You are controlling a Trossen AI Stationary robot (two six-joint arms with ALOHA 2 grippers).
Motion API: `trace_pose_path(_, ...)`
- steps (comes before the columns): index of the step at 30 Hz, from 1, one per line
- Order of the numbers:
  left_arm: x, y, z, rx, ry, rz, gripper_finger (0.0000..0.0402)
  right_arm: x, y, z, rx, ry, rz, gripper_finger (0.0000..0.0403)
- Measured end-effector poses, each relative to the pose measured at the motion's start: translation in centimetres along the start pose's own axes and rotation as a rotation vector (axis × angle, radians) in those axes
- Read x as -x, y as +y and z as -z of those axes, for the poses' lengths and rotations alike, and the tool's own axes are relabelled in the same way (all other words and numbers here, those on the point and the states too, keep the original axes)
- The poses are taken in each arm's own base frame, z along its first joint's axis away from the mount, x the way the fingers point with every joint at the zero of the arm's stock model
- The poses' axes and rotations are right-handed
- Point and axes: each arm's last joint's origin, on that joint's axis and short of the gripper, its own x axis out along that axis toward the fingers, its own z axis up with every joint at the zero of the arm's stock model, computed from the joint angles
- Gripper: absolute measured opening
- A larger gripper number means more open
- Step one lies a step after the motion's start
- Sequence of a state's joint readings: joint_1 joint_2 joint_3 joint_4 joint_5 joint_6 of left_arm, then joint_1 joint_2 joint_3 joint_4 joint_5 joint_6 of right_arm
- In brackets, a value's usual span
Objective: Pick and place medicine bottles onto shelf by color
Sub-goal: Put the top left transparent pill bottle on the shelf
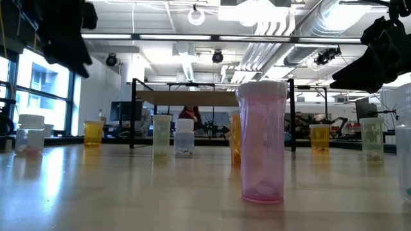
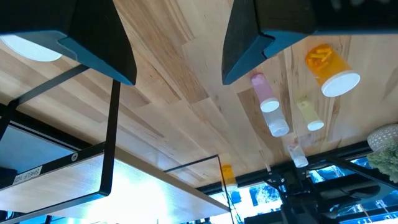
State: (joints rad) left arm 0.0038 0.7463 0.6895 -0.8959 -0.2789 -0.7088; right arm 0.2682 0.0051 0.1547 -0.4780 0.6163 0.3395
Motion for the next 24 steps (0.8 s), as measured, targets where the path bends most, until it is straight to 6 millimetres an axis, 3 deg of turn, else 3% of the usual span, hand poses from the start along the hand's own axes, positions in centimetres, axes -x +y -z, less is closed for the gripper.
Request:
trace_pose_path(13, -2.1, -0.6, 1.1, 0.245, 0.254, -0.101, 0.0258, 0.0, 0.0, 0.0, 0.000, 0.000, 0.000, 0.0229)
trace_pose_path(24, -3.6, -2.3, 2.5, 0.245, 0.355, -0.185, 0.0258, 0.0, 0.0, 0.0, 0.000, 0.000, 0.000, 0.0229)
